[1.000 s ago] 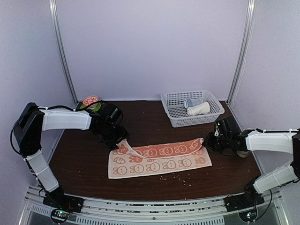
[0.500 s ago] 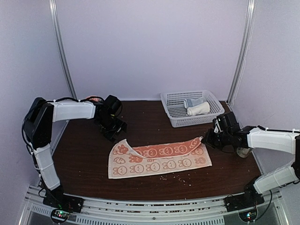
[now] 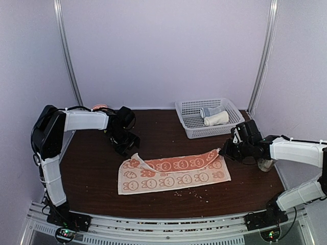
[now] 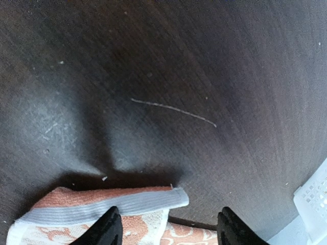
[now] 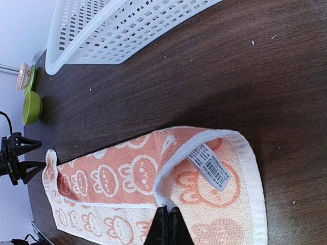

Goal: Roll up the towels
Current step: Pick up the towel from the center of the board.

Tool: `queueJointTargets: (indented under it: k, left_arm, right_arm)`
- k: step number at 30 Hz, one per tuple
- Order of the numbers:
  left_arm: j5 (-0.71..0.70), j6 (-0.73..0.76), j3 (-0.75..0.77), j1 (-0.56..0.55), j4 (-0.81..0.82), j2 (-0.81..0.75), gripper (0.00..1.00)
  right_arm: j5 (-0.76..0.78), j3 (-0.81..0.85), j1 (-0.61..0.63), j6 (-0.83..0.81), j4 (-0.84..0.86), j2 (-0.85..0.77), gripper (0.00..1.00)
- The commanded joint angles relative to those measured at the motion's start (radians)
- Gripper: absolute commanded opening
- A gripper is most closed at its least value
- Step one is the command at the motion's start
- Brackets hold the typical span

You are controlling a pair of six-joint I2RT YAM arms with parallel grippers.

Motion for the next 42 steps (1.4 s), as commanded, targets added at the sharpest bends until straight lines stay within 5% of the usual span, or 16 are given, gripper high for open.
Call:
queueJointTargets:
  k: [1,11,19,35,42]
  left_arm:
    - [-0.015,0.07,0.014,0.009,-0.011,-0.035,0.63]
    - [-0.141,0.748,0.142,-0.004,-0.088,-0.048,0.58]
    - [-0.131,1.064,0.107,-0.011,-0.081,-0.011,0.49]
    - [0.06,1.227,0.101,-0.011,-0.062,0.087,0.43]
    - [0.055,1.229,0.115,-0.01,-0.059,0.113,0.27]
  right_arm:
    - [-0.001,0.012,0.003,-0.011,-0.002,-0.011,0.0]
    - [0.012,0.01,0.003,-0.017,-0.002,-0.017,0.0]
    - [0.012,0.024,0.003,-0.006,-0.009,-0.011,0.0]
    - [0.022,0.044,0.003,0.0,-0.035,-0.005,0.0]
    - [0.025,0.038,0.003,0.003,-0.037,-0.007,0.0]
